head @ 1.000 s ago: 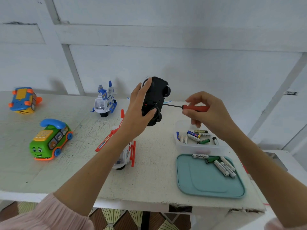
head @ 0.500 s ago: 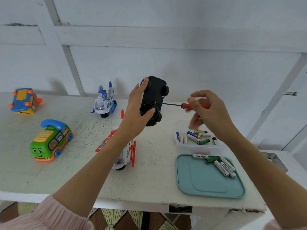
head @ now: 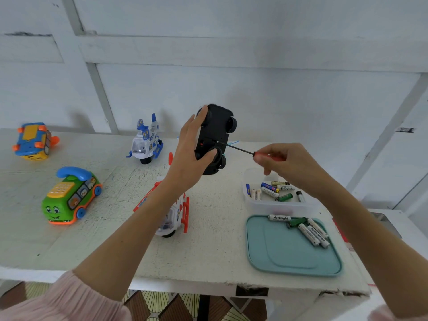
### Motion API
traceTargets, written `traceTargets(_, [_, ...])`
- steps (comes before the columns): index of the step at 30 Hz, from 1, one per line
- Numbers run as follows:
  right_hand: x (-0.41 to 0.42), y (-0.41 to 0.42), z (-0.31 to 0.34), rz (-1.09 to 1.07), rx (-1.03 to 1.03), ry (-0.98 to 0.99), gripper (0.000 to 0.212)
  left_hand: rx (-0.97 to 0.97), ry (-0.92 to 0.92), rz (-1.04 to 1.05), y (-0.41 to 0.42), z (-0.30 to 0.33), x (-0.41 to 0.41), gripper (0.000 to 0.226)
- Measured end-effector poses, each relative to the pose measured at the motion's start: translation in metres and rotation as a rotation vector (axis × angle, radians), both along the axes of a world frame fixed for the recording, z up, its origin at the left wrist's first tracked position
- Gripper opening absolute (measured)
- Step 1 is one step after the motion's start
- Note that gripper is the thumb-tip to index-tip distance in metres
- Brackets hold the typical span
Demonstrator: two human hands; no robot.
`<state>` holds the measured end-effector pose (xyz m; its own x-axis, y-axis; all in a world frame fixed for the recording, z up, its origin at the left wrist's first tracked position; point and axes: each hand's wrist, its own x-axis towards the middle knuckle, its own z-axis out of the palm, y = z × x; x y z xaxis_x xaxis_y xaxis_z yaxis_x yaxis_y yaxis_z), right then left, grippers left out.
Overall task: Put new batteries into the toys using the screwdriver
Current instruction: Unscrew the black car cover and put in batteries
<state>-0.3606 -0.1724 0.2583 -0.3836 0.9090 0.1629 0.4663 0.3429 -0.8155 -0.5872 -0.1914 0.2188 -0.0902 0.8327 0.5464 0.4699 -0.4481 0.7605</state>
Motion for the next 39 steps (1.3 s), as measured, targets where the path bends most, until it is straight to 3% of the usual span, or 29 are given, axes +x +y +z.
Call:
traceTargets(3, [-0.001,0.001,0.000,-0.043,0.082,-0.063,0.044,0.005,0.008,0.004,-0.001,0.001,0.000,0.083])
traceTargets(6, [0.000,0.002,0.002,-0.070,0.195,-0.129,0.026,0.000,0.017,-0.003,-0.003,0.002,0.002,0.082])
traceTargets(9, [0.000,0.002,0.002,-0.053,0.213,-0.068,0.011,-0.003,0.025,-0.005,-0.006,0.002,0.005,0.080])
traceTargets(15, [0.000,0.002,-0.002,-0.114,0.287,-0.234,0.023,-0.004,0.036,0.005,-0.012,0.004,0.009,0.081])
traceTargets(18, [-0.001,0.000,-0.004,-0.100,0.334,-0.328,0.015,0.003,0.037,0.013,-0.012,0.004,0.009,0.082])
traceTargets(23, [0.000,-0.006,-0.010,-0.013,0.336,-0.165,0.007,0.017,-0.033,-0.001,-0.010,0.001,0.008,0.080])
traceTargets(39, [-0.010,-0.006,-0.025,-0.006,0.376,-0.072,0.009,-0.050,-0.212,-0.042,-0.017,0.001,0.025,0.077])
